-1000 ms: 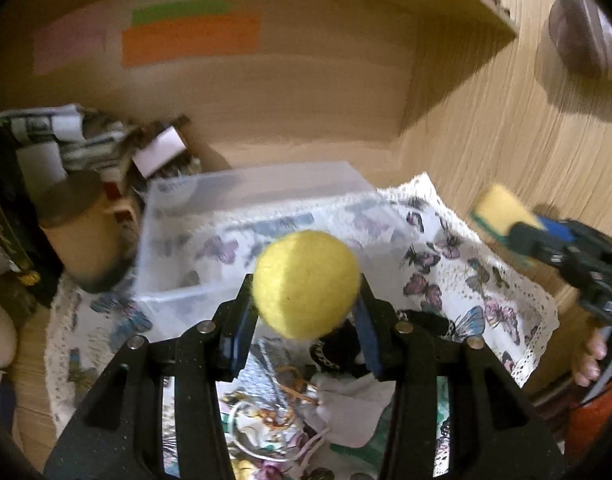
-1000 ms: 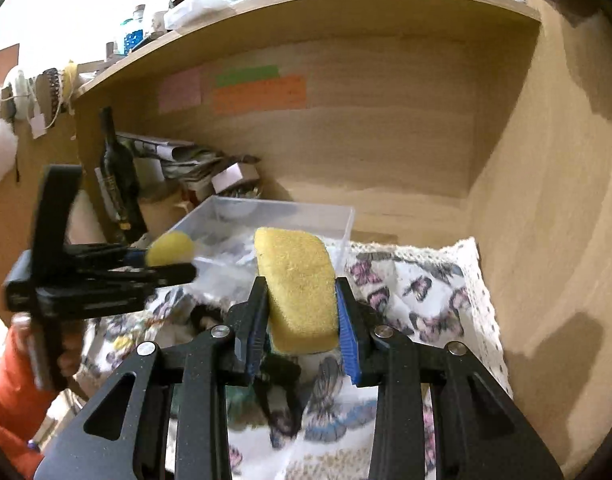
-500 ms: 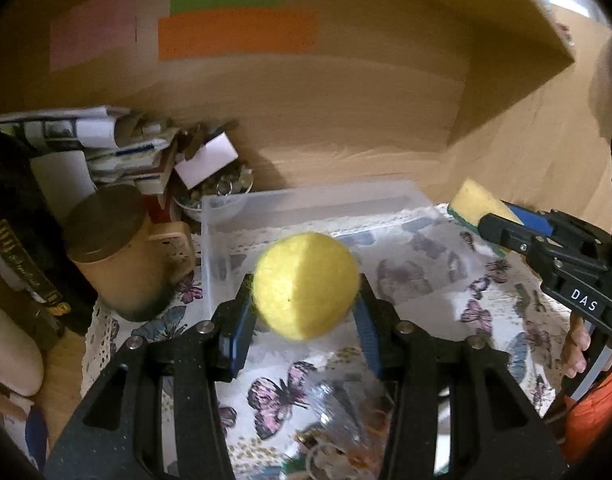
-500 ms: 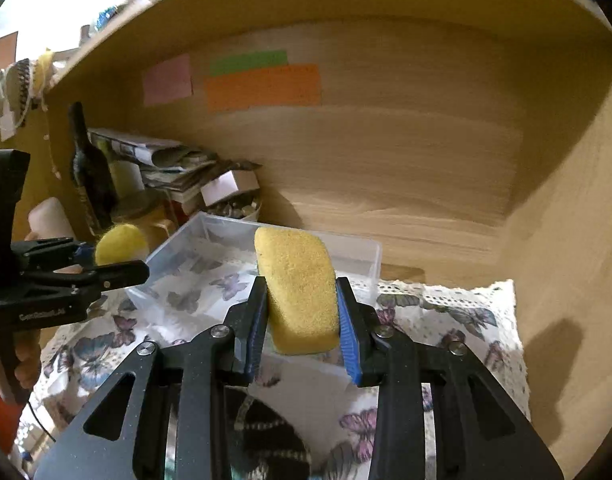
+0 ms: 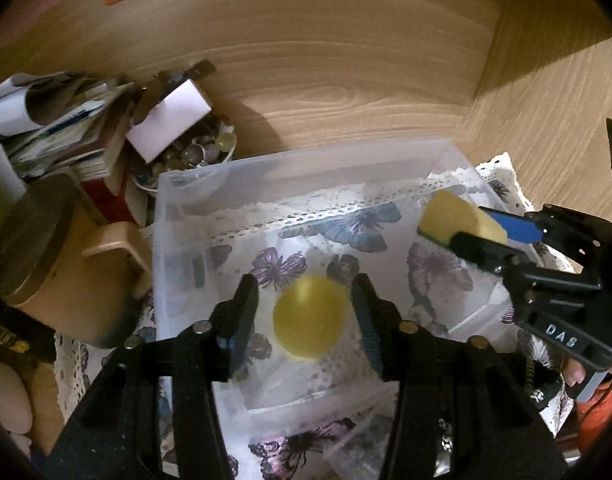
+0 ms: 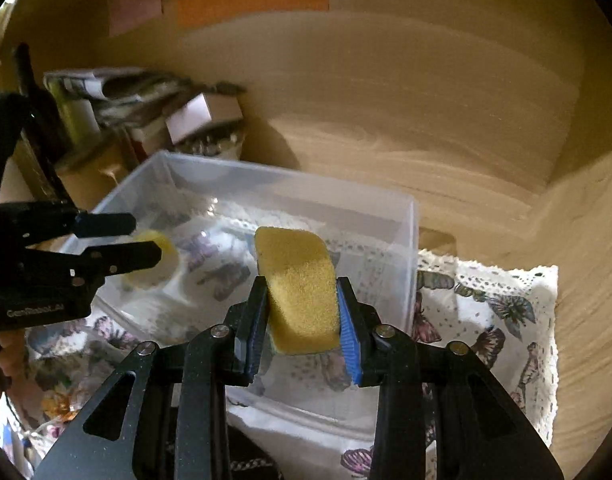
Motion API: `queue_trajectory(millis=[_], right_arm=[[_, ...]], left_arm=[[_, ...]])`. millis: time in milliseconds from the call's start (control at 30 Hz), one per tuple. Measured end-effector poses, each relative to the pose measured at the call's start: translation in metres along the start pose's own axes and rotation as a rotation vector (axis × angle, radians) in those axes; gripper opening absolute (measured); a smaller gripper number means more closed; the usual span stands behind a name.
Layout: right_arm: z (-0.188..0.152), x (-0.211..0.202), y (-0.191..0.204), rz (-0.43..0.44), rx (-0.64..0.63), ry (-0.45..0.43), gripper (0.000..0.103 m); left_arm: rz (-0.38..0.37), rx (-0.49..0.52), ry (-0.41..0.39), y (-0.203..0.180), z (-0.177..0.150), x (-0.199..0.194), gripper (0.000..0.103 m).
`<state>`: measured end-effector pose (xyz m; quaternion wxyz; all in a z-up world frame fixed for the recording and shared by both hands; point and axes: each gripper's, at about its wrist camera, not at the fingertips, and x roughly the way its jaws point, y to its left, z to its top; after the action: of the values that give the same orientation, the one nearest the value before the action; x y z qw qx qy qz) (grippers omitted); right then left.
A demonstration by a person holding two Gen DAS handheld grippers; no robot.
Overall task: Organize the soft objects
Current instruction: 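Lower the ball with left while right lowers the sponge into the clear box, releasing both, then grasp the grey glittery pouch with left while right grasps the black headband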
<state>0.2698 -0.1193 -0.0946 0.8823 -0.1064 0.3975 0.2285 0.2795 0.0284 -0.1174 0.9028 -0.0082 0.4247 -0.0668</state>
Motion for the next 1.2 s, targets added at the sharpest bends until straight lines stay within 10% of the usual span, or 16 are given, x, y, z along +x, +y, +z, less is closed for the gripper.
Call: queue_trajectory(millis=[200,833,1200], right_arm=[[-0.001,0.007,0.0,-0.002,-0.019,0.027,0.032],[-0.014,-0.094,0.015,0.034,-0.02,-0.218,0.094],[-0.065,-0.097,0.035,0.074,-0.034,-0.173,0.095]], left_arm=[[0.04,0.017,0.0,-0.002,0.0,0.001,0.068],[0.048,-0.033,-0.167,-0.005,-0.031,-0.096,0.102],[0.053,-0.003,-0.068,-0.014,-0.081,-0.075,0.102]])
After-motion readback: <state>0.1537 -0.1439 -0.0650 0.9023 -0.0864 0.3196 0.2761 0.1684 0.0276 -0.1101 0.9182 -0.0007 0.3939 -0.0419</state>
